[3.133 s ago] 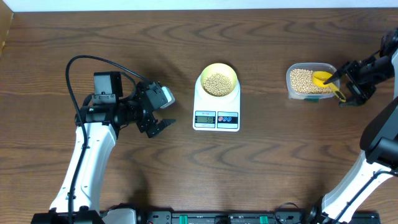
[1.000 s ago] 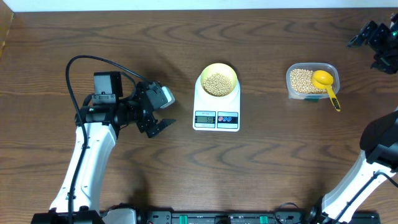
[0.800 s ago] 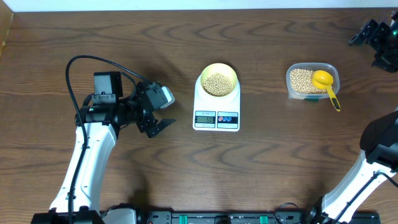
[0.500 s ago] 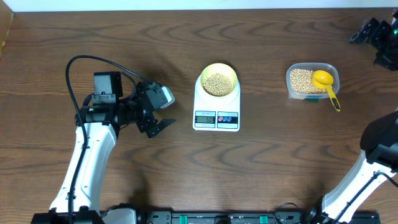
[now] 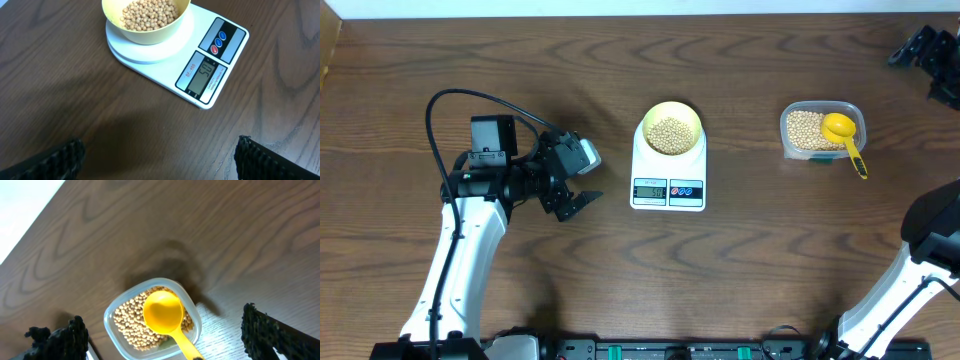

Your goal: Scoop item into bowl and weigh 50g on scale

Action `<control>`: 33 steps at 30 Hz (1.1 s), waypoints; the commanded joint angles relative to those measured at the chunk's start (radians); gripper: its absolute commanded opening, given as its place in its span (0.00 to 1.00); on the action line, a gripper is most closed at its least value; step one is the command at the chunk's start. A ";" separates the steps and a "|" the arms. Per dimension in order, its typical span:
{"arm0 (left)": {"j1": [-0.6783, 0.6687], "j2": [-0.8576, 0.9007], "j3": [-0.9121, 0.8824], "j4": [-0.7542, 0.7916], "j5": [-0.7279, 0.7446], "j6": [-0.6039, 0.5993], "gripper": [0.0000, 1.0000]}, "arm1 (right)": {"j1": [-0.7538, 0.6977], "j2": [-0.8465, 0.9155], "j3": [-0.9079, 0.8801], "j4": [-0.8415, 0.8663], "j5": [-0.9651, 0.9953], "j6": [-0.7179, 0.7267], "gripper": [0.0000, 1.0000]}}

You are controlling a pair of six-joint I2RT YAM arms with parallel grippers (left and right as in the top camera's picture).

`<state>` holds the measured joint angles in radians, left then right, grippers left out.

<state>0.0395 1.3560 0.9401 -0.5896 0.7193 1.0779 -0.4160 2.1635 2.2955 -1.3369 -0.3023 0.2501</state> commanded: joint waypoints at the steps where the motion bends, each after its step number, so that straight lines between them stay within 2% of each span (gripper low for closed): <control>1: 0.003 0.004 0.006 0.000 -0.002 0.010 0.98 | -0.004 -0.019 0.022 0.011 -0.025 -0.038 0.95; 14: 0.003 0.004 0.006 0.000 -0.002 0.010 0.97 | -0.004 -0.046 0.022 0.018 -0.124 -0.142 0.95; 33: 0.003 0.004 0.006 0.000 -0.002 0.010 0.98 | -0.003 -0.233 0.022 0.015 -0.117 -0.207 0.99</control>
<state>0.0395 1.3560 0.9401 -0.5896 0.7193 1.0779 -0.4160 1.9484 2.2971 -1.3197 -0.4160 0.0628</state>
